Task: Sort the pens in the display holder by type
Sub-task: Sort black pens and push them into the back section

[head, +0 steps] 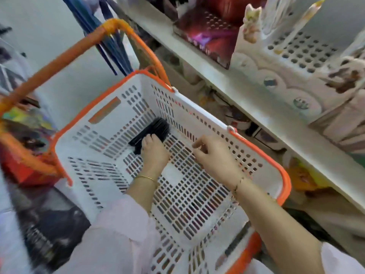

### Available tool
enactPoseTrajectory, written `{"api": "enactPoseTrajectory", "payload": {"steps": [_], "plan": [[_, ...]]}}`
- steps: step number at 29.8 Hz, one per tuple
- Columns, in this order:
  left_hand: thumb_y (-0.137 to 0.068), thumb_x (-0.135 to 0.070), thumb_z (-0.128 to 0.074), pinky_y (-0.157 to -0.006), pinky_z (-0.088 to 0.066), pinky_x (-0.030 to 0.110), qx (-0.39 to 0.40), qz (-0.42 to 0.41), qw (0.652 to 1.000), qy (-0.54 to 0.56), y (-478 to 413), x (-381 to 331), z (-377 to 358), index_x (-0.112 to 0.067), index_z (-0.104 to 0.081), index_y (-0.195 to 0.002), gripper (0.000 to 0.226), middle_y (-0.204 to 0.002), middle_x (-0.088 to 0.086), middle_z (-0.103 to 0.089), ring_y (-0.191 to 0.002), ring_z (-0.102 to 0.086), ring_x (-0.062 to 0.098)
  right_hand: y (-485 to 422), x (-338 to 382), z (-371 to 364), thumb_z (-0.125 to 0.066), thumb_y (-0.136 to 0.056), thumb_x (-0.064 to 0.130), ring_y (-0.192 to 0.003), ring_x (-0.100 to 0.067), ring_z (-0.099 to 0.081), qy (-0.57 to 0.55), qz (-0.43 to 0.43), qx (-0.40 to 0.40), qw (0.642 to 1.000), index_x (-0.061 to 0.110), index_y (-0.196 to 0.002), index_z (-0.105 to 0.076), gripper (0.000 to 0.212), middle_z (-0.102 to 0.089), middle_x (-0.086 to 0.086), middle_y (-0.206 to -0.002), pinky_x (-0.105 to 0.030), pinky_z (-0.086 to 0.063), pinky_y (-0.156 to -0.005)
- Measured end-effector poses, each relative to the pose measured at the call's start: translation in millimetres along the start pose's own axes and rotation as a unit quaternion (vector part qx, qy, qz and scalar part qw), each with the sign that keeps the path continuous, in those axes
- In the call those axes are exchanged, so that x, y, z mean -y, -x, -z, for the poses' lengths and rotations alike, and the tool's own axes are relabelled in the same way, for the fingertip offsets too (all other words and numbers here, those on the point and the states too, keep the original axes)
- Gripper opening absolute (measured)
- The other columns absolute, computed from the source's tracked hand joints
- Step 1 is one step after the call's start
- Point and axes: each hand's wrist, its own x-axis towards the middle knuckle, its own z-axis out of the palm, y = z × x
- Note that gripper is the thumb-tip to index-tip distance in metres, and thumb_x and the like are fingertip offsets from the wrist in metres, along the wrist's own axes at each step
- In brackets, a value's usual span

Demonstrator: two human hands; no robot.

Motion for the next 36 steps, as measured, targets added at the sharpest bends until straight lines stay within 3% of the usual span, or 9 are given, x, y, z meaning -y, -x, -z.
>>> {"api": "enactPoseTrajectory", "payload": {"steps": [2,5,12,19,28,33,36], "plan": [[-0.089,-0.043,-0.062,-0.117,-0.021,0.043,0.008,-0.005,0.999,-0.046,-31.2,11.2,-5.6,0.0,-0.013,-0.149,0.089,-0.156,0.018,-0.016,-0.144,-0.014,0.032,-9.0,-9.7,-12.4,-0.049,-0.094,0.019,-0.078,-0.017,-0.062,-0.01,-0.026,0.006,1.0,0.017,-0.104,-0.059,0.014,-0.064,-0.002,-0.088,-0.04,-0.054,-0.075],[-0.08,-0.055,-0.066,-0.114,-0.025,0.044,-0.004,-0.026,0.995,-0.097,-68.1,22.4,-14.4,0.003,-0.021,-0.144,0.098,-0.147,0.021,-0.029,-0.138,-0.025,0.035,-18.3,-23.7,-27.5,-0.048,-0.095,0.019,-0.072,-0.014,-0.063,-0.022,-0.064,0.014,0.998,0.02,-0.107,-0.057,0.015,-0.064,0.002,-0.084,-0.038,-0.056,-0.07],[-0.067,-0.055,-0.077,-0.106,-0.032,0.04,-0.017,-0.016,0.993,-0.117,-95.1,22.2,-30.7,0.005,-0.028,-0.138,0.105,-0.136,0.02,-0.034,-0.127,-0.032,0.035,-26.2,-33.0,-35.1,-0.048,-0.095,0.022,-0.064,-0.017,-0.059,-0.017,-0.076,0.015,0.997,0.021,-0.102,-0.055,0.01,-0.06,0.0,-0.071,-0.038,-0.052,-0.063],[-0.075,-0.073,-0.056,-0.106,-0.03,0.041,0.002,0.0,0.988,-0.157,-95.4,39.4,-38.4,0.005,-0.031,-0.135,0.102,-0.135,0.022,-0.038,-0.125,-0.036,0.036,-28.7,-32.6,-32.0,-0.048,-0.096,0.025,-0.063,-0.006,-0.055,-0.004,-0.088,0.007,0.996,0.023,-0.11,-0.053,0.015,-0.056,0.008,-0.075,-0.024,-0.05,-0.059],[-0.074,-0.073,-0.057,-0.105,-0.032,0.041,0.009,-0.024,0.99,-0.136,-97.5,43.4,-39.9,0.006,-0.033,-0.133,0.102,-0.132,0.023,-0.04,-0.123,-0.037,0.037,-28.1,-33.2,-32.4,-0.047,-0.097,0.026,-0.064,-0.006,-0.056,0.016,-0.093,0.012,0.995,0.024,-0.112,-0.052,0.016,-0.055,0.01,-0.077,-0.024,-0.049,-0.058],[-0.065,-0.076,-0.063,-0.105,-0.033,0.042,0.044,0.005,0.992,-0.116,-102.2,39.9,-35.0,0.001,-0.033,-0.136,0.109,-0.135,0.023,-0.039,-0.128,-0.034,0.038,-27.9,-33.4,-32.9,-0.047,-0.096,0.027,-0.062,-0.006,-0.056,0.017,-0.095,0.013,0.995,0.025,-0.111,-0.052,0.016,-0.055,0.011,-0.077,-0.024,-0.05,-0.057],[-0.061,-0.067,-0.073,-0.109,-0.028,0.043,0.079,0.049,0.994,-0.065,-103.2,31.5,-31.8,-0.004,-0.027,-0.141,0.112,-0.142,0.022,-0.032,-0.134,-0.026,0.037,-27.6,-33.7,-33.0,-0.047,-0.096,0.026,-0.065,-0.006,-0.055,0.017,-0.092,0.013,0.996,0.025,-0.11,-0.052,0.015,-0.054,0.011,-0.076,-0.025,-0.05,-0.06]]}}
